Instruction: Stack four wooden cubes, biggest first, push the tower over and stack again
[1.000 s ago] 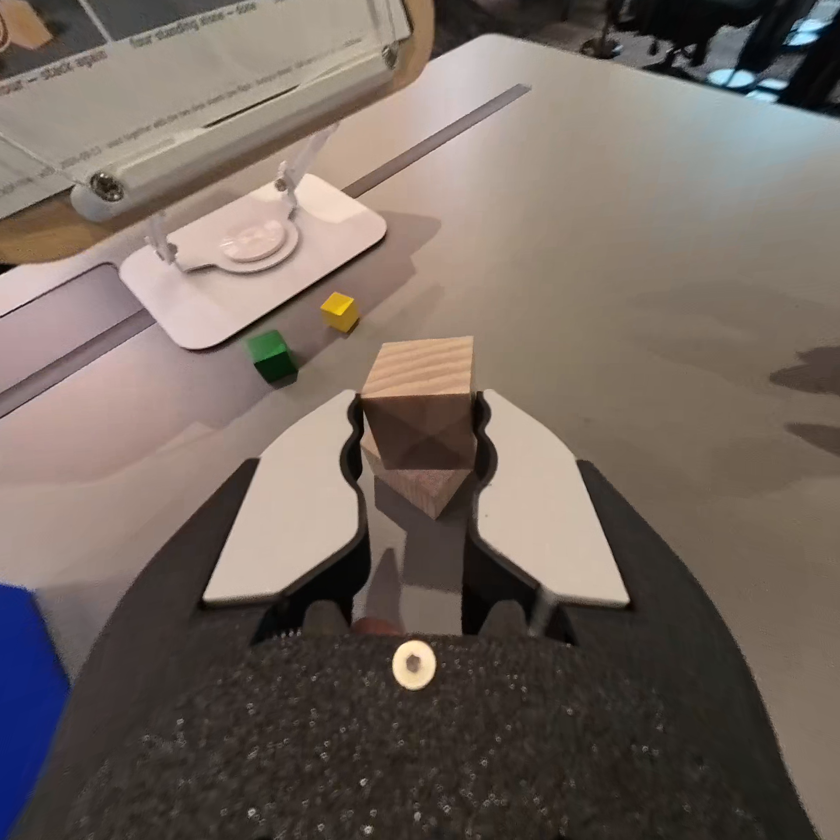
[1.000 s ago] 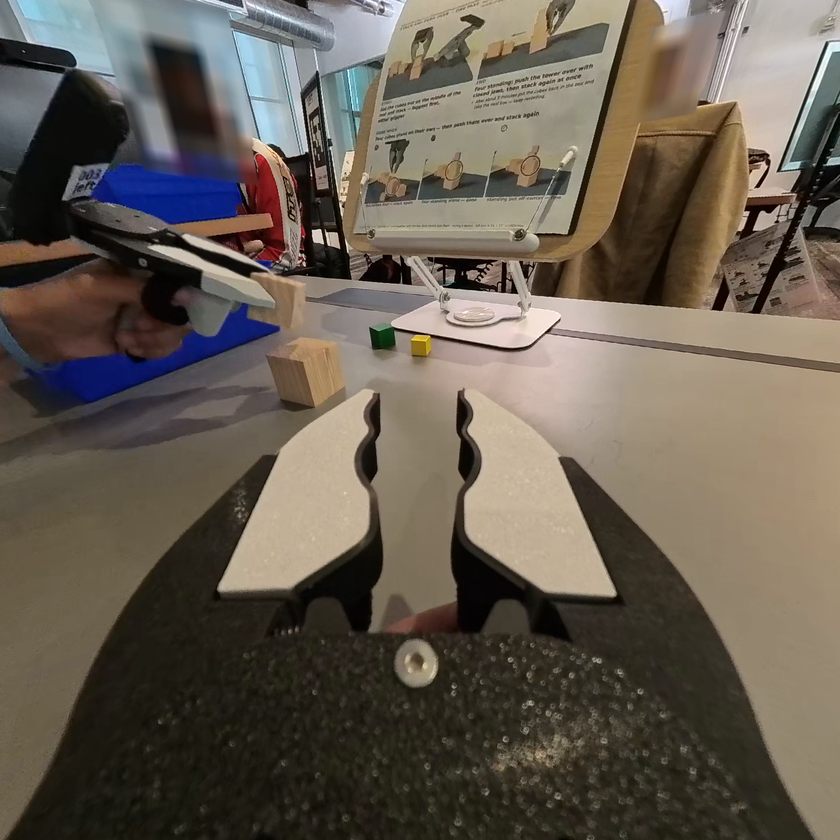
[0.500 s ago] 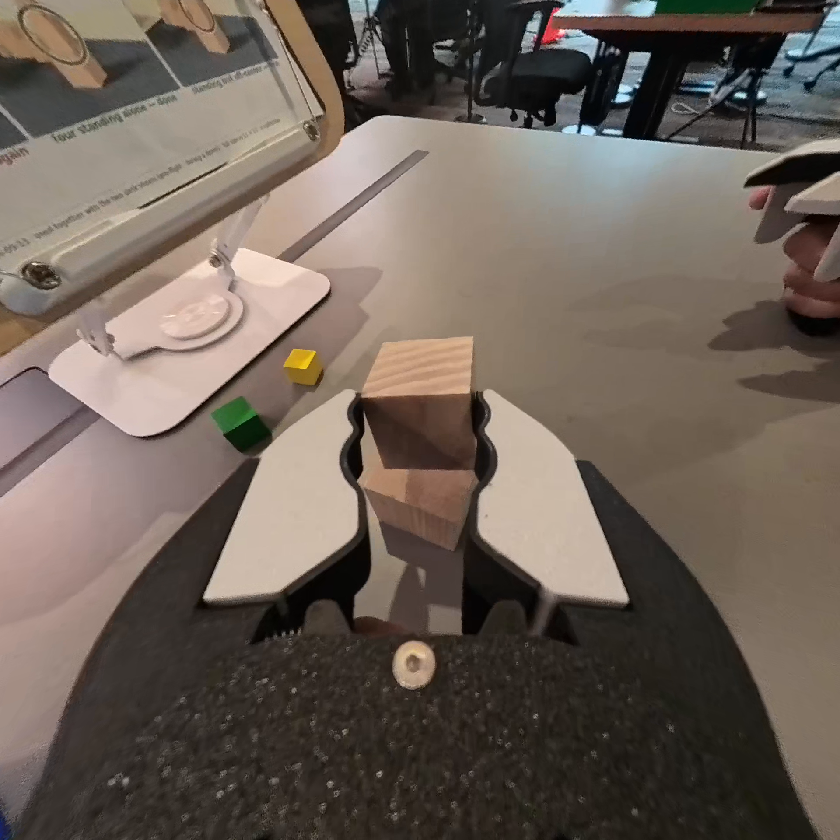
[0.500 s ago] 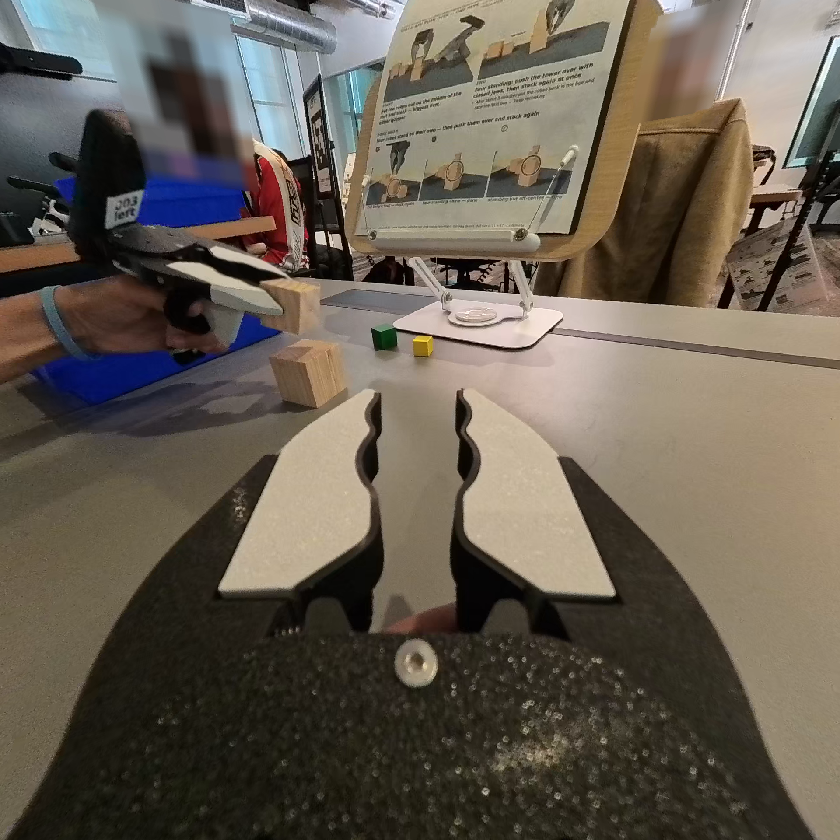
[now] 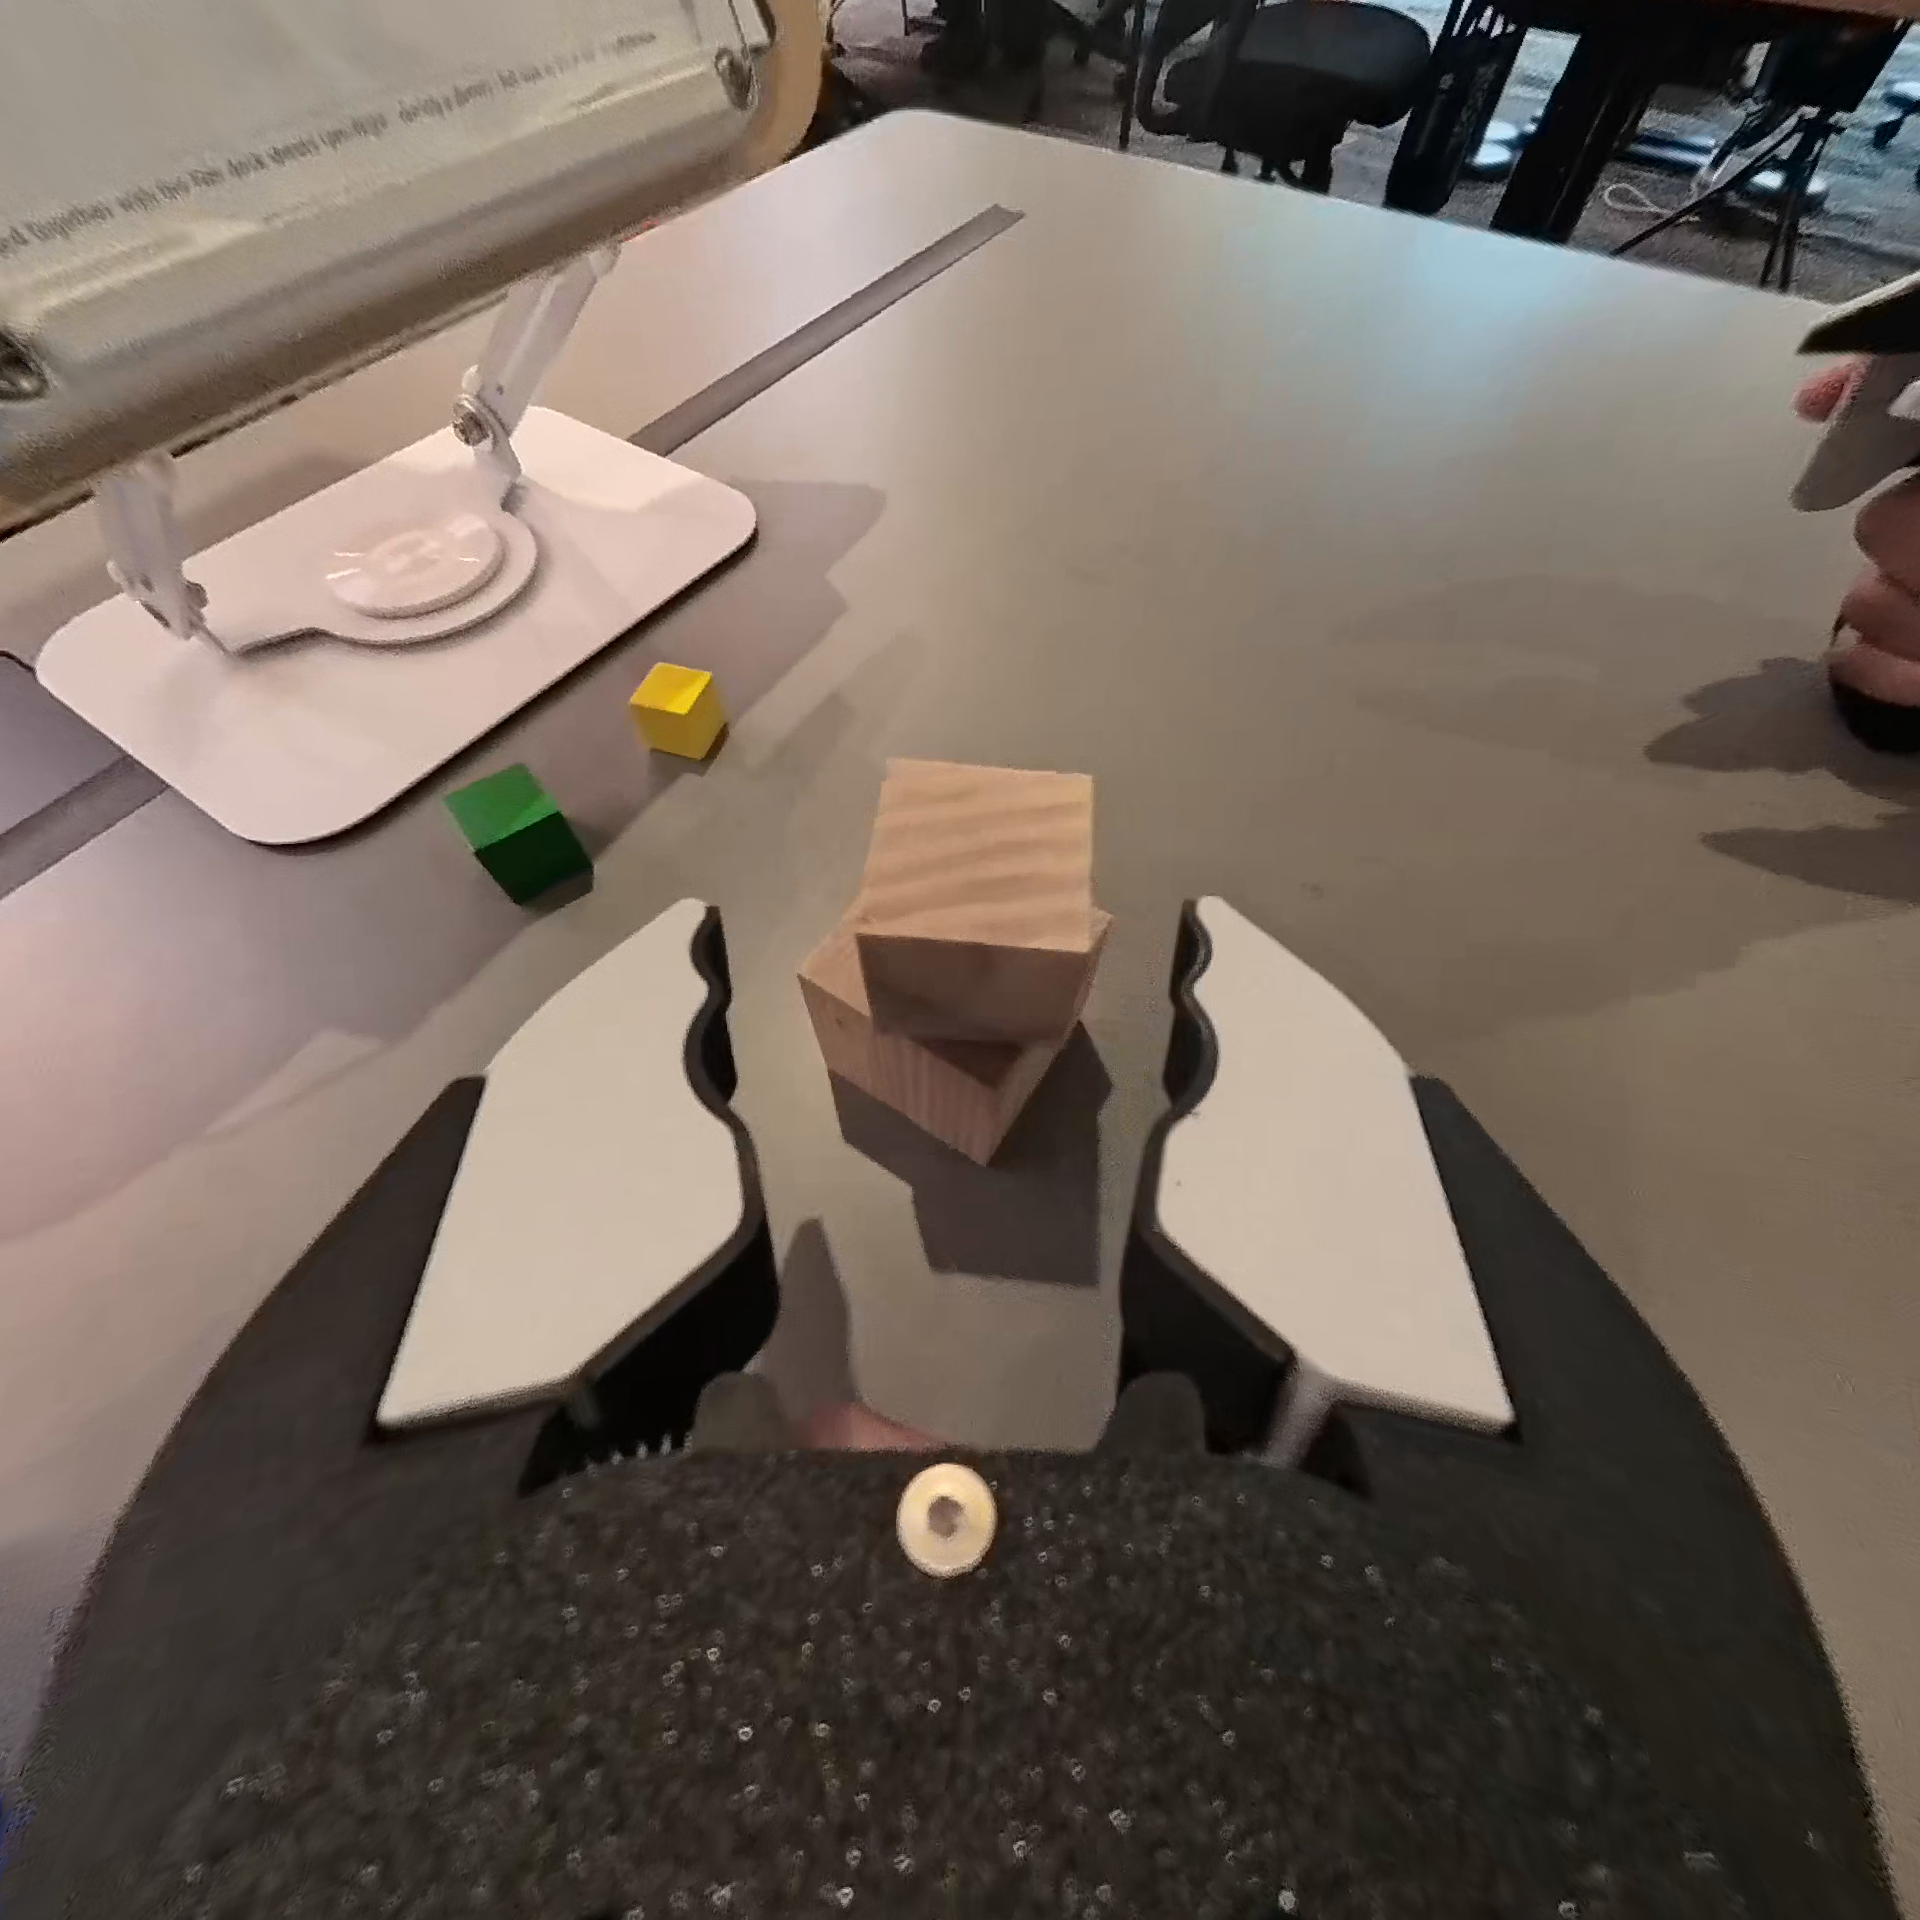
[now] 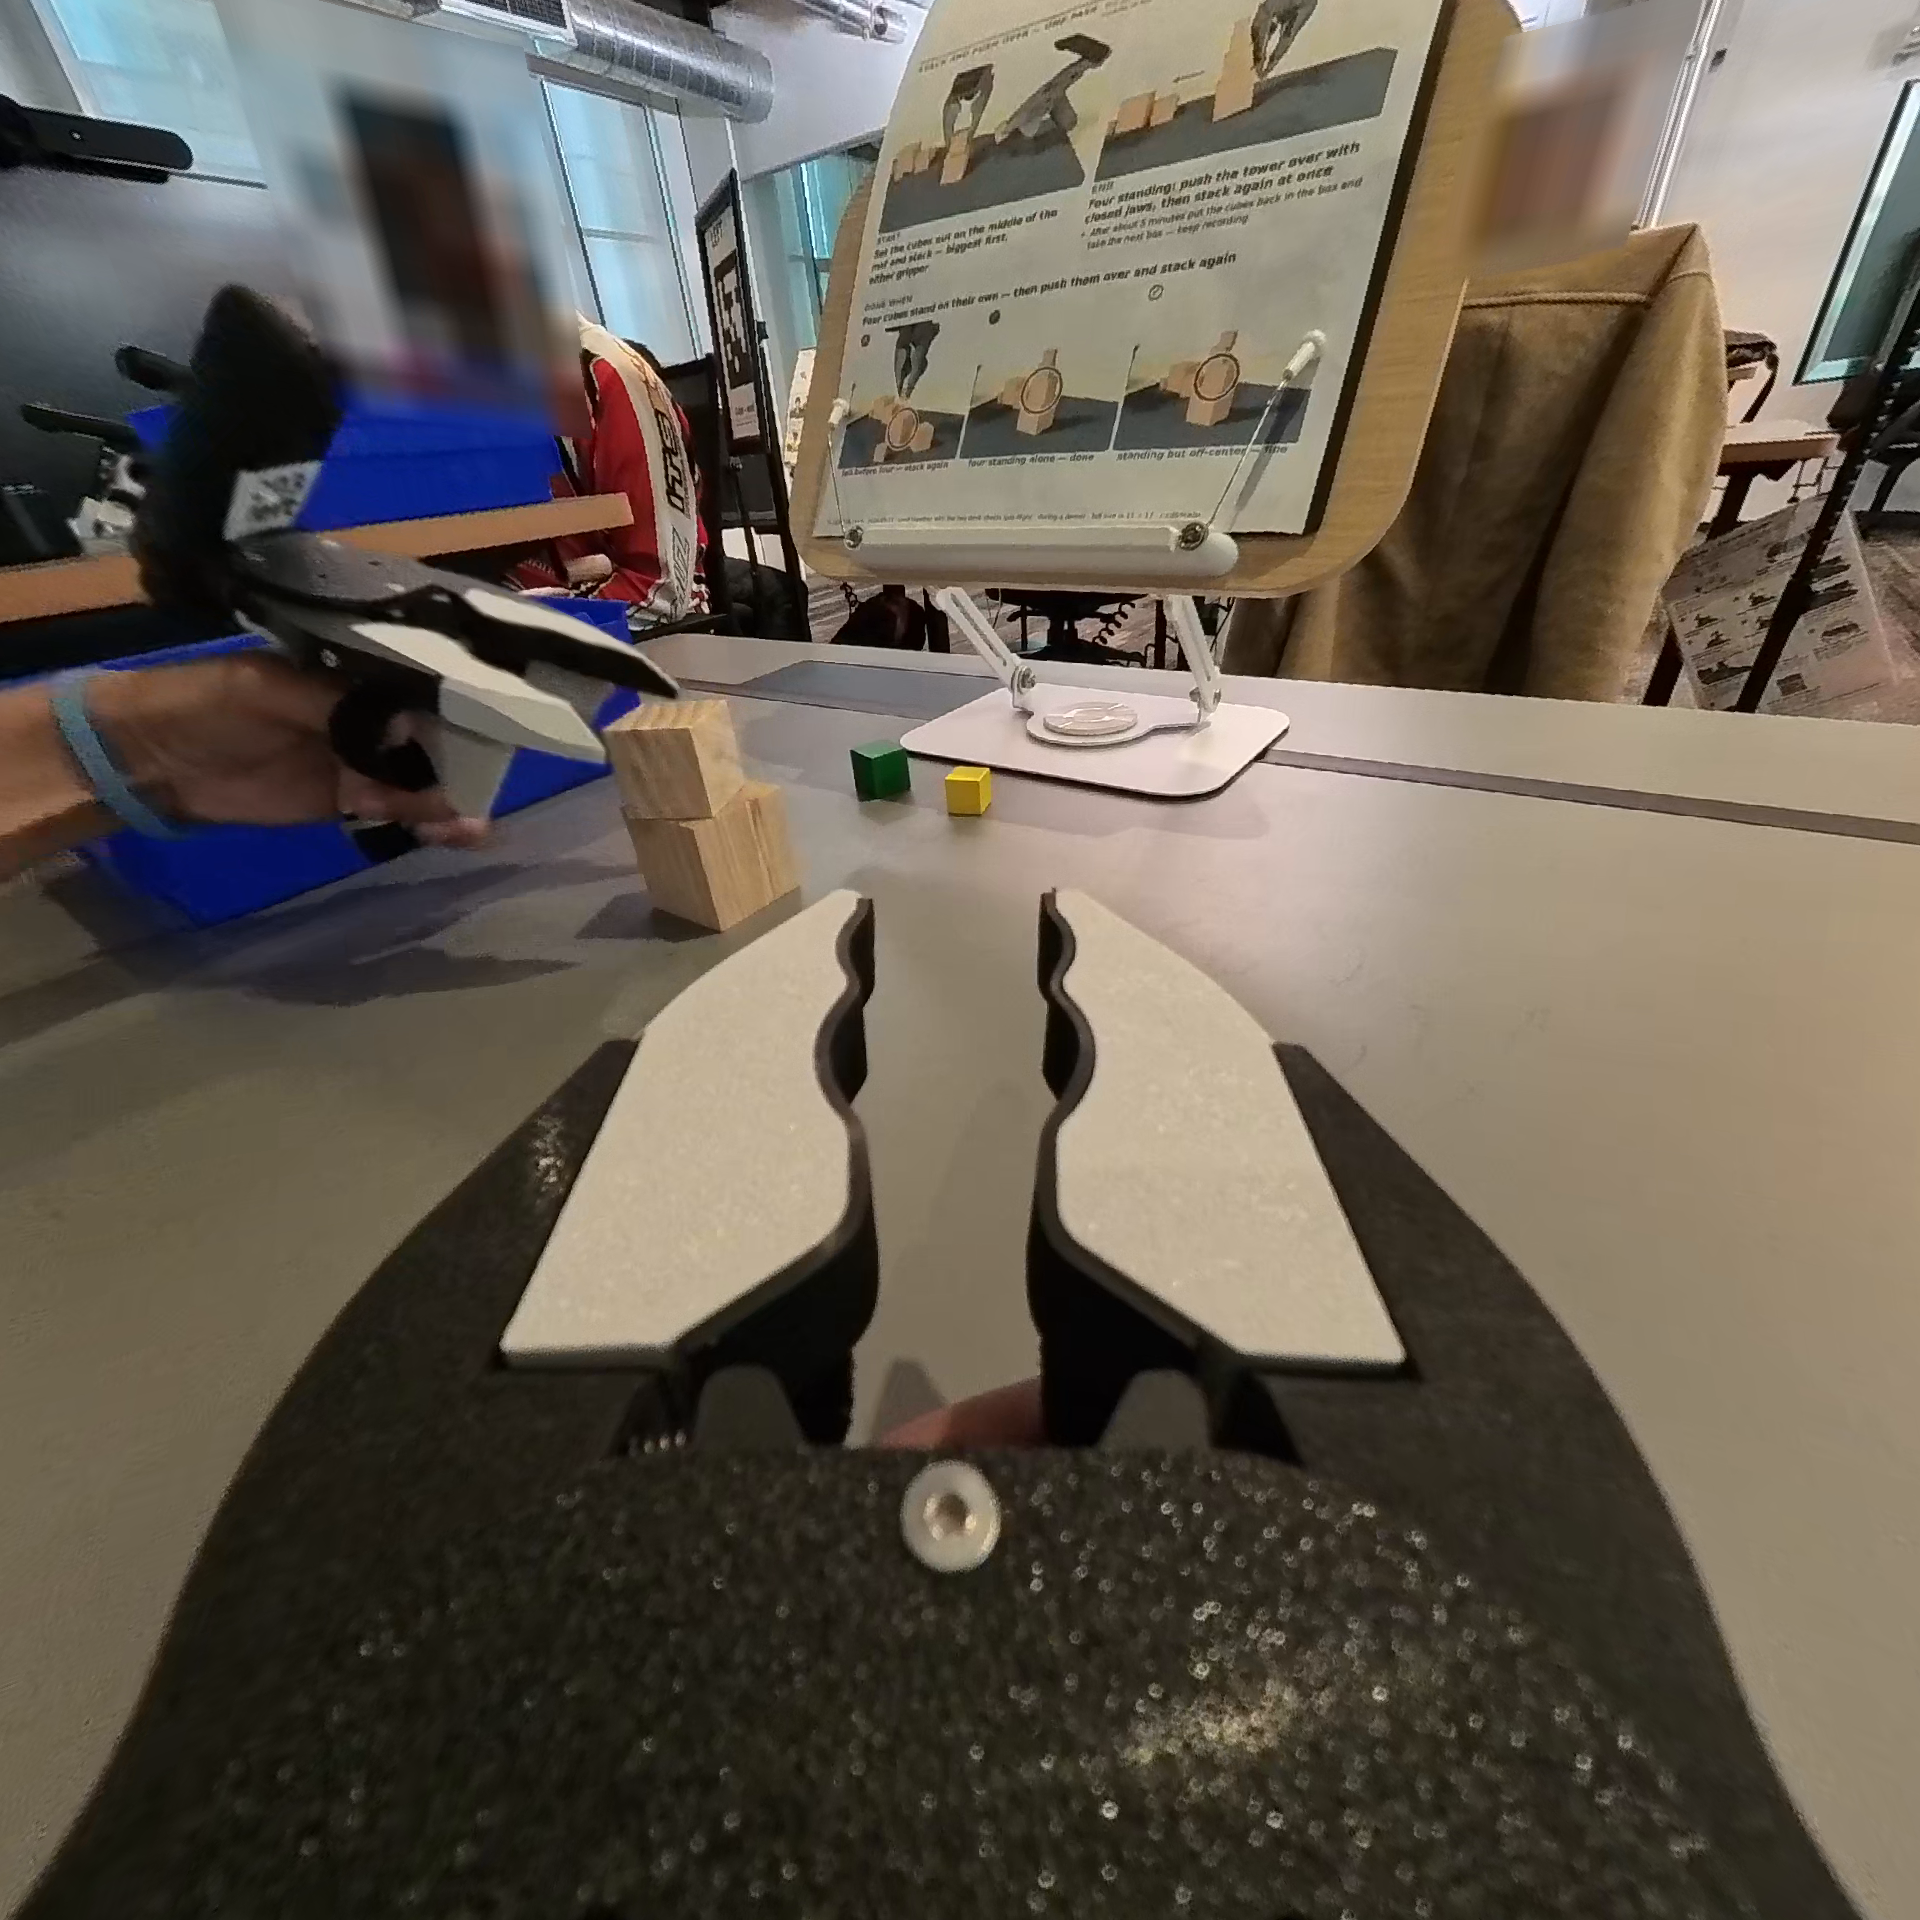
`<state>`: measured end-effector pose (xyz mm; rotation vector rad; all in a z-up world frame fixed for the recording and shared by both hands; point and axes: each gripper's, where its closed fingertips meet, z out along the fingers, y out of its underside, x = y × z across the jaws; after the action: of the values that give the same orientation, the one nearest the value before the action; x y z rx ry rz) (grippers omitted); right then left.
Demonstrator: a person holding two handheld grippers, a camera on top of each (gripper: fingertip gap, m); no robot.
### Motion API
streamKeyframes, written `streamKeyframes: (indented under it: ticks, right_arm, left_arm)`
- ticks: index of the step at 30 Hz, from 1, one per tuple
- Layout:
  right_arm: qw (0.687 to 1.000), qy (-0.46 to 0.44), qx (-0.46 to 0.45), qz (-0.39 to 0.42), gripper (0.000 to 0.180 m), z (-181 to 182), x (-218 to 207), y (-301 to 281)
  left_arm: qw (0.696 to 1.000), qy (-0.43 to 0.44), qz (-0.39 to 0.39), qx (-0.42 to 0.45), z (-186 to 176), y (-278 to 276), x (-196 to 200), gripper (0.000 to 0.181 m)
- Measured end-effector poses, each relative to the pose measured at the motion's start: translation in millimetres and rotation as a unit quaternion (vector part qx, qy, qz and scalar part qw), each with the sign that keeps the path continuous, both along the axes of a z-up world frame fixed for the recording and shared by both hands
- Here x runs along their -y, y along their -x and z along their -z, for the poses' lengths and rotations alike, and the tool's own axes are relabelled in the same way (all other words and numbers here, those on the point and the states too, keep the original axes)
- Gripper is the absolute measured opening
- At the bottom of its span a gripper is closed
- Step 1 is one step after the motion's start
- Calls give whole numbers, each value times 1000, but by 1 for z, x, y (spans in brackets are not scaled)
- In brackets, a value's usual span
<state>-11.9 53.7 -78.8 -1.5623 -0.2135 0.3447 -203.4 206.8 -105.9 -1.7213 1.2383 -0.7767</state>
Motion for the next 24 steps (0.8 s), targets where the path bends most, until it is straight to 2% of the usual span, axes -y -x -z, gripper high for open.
streamKeyframes:
  ticks: [4,8,10,12,16,19,24]
  right_arm:
    - [1000,0,0,3,28,0,0,0]
    - [1000,5,9,-3,28,2,-1,3]
    - [1000,8,6,-5,28,2,-1,3]
    - [1000,11,-2,-7,28,2,-2,2]
    - [1000,13,-15,-11,28,2,-2,0]
    - [1000,13,-9,-13,28,2,-2,2]
    - [1000,13,-1,-14,28,3,-2,4]
  left_arm:
    - [998,-13,-45,34,-39,8,3,77]
    - [983,29,-183,8,-66,16,-35,65]
    - [962,76,-259,-41,-59,15,-62,63]
    - [943,93,-300,-109,-41,9,-89,62]
    - [906,170,-310,-234,12,-6,-120,63]
    - [894,221,-298,-250,38,-19,-130,62]
    - [889,230,-297,-261,59,-20,-148,58]
